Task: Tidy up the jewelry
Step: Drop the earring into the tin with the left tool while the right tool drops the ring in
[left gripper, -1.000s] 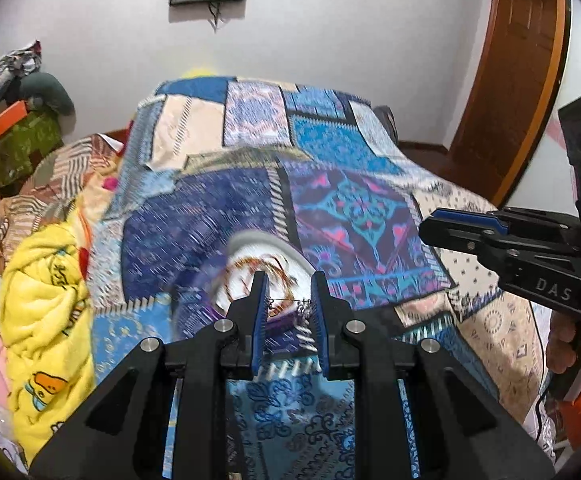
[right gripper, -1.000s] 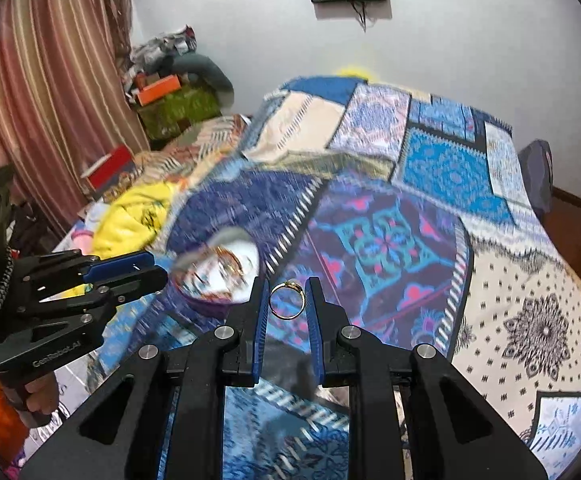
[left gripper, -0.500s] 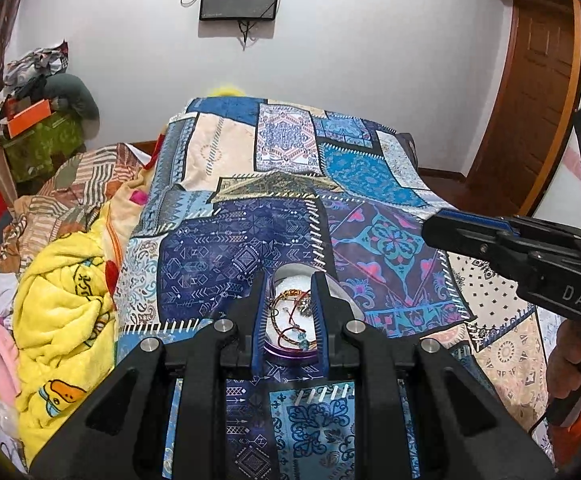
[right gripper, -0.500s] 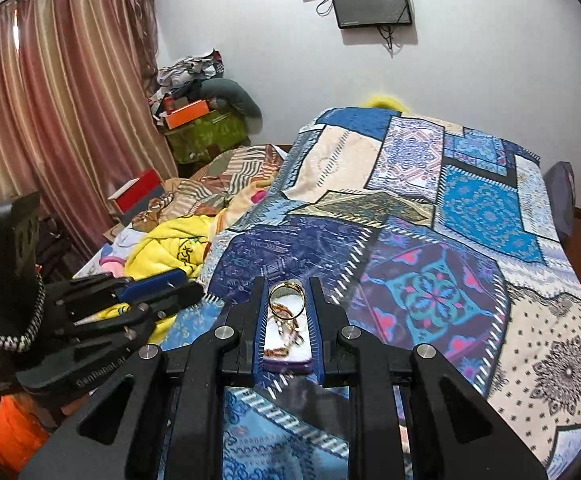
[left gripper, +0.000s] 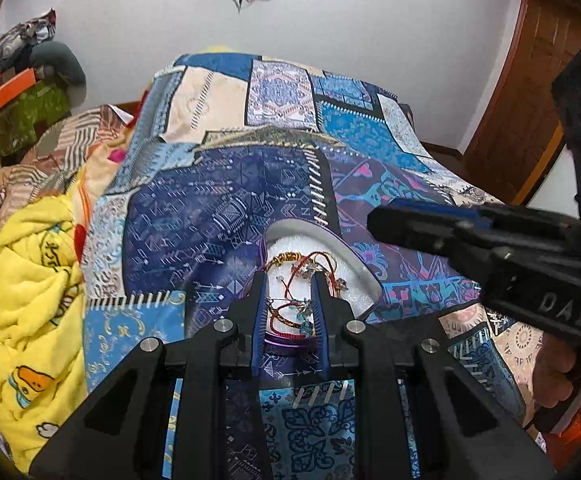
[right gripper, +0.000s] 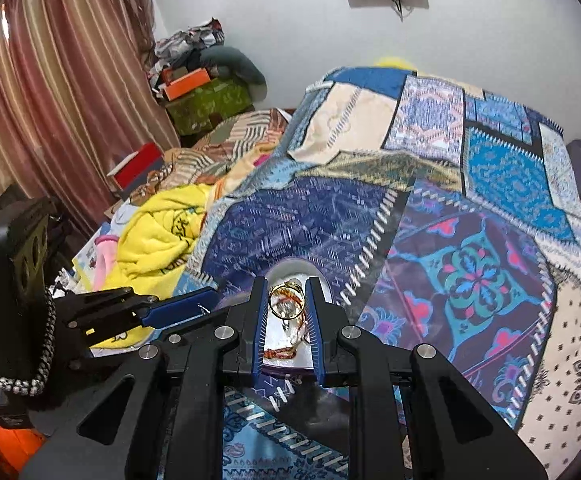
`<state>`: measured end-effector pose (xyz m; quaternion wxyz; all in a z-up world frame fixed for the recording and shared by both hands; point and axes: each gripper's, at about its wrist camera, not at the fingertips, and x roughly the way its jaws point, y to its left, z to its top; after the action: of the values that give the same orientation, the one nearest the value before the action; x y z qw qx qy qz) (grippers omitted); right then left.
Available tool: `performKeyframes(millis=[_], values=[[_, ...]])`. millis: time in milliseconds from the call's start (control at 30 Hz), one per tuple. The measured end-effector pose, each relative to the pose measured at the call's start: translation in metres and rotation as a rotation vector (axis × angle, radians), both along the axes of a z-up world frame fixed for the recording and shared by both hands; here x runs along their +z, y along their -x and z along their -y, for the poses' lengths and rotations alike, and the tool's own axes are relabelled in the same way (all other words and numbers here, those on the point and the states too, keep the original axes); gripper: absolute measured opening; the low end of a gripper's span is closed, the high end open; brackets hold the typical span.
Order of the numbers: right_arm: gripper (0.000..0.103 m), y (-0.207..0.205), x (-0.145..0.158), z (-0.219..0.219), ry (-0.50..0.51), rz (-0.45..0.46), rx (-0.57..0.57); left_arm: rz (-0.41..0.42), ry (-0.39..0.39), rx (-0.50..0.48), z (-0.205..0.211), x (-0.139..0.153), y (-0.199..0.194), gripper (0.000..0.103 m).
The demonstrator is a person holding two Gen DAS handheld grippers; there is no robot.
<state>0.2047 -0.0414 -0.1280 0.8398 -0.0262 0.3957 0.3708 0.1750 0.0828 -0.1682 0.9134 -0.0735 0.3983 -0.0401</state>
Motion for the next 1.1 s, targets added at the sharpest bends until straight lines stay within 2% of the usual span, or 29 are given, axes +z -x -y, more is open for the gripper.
performKeyframes(millis=[233,567,667,900,1100], values=[[0.017,-0.007,-0.023,0.002,0.030,-0.066,-0.005,-0.005,0.032,0.001,-0.006,-0.003,-0.008,0.020],[0.018,-0.009,-0.023,0.000,0.019,-0.092,0.012,-0.011,-0.002,-0.013,0.001,-0.003,-0.008,0.020],[0.028,-0.012,-0.022,0.003,0.009,-0.107,0.002,-0.013,-0.004,-0.014,0.001,-0.002,-0.009,0.022],[0.030,-0.010,-0.006,0.018,-0.028,-0.083,-0.046,0.014,-0.020,-0.004,0.002,0.012,-0.005,0.027],[0.030,0.003,0.021,0.031,-0.045,-0.002,-0.087,0.069,-0.042,0.022,0.004,0.037,0.009,0.028]])
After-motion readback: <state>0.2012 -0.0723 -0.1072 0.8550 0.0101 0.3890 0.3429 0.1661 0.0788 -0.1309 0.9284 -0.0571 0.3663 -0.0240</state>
